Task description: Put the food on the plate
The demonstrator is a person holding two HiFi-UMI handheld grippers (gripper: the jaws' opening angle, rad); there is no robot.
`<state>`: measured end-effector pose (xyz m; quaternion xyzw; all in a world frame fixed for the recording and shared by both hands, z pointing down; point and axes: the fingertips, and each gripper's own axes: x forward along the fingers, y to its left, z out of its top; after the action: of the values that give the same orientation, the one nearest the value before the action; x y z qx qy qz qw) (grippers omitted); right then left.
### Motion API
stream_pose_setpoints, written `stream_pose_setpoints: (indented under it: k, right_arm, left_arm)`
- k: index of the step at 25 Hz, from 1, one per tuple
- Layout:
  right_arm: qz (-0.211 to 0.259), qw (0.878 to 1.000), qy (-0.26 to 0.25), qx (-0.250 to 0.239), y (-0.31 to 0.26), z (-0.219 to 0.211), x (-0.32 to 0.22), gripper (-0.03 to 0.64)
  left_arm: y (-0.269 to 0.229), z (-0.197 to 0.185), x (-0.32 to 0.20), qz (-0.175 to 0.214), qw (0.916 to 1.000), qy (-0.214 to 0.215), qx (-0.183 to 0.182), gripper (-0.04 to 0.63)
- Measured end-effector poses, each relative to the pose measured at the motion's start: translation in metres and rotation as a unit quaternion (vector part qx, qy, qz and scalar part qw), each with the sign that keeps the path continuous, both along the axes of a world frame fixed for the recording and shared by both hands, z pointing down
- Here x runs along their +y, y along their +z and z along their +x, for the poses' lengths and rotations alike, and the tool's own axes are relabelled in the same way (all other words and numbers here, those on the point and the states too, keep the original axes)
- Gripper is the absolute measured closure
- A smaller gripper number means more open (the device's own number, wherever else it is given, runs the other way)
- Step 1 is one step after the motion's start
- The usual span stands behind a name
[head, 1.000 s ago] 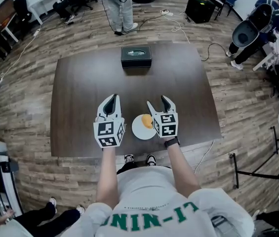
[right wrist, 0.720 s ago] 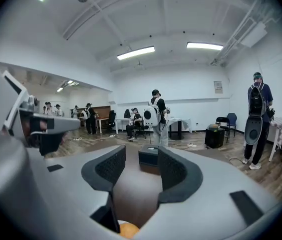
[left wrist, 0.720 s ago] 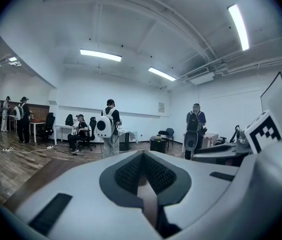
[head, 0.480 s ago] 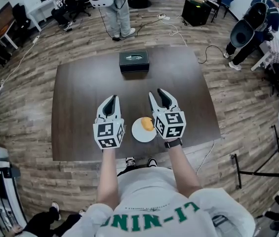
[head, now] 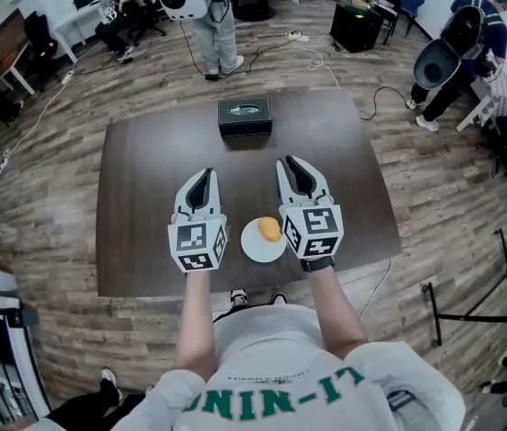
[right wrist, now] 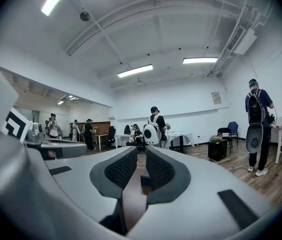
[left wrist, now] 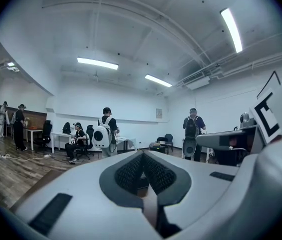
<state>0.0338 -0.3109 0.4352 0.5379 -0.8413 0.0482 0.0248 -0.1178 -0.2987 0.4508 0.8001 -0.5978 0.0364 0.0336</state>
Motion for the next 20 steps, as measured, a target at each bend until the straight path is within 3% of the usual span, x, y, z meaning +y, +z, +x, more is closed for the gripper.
stream_pose_setpoints:
  k: [3, 20]
  right_arm:
    - [0.007, 1.0, 0.004, 0.0, -0.006, 0.001, 0.0, 0.6]
    - [-0.004, 1.0, 0.005, -0.001, -0.001, 0.004, -0.002, 0.601]
  left_arm:
    - [-0.007, 0.0, 0.0, 0.009, 1.0, 0.0, -0.001, 0.583]
    - [-0.005, 0.003, -0.004, 0.006, 1.0, -0.001, -0.006, 0.583]
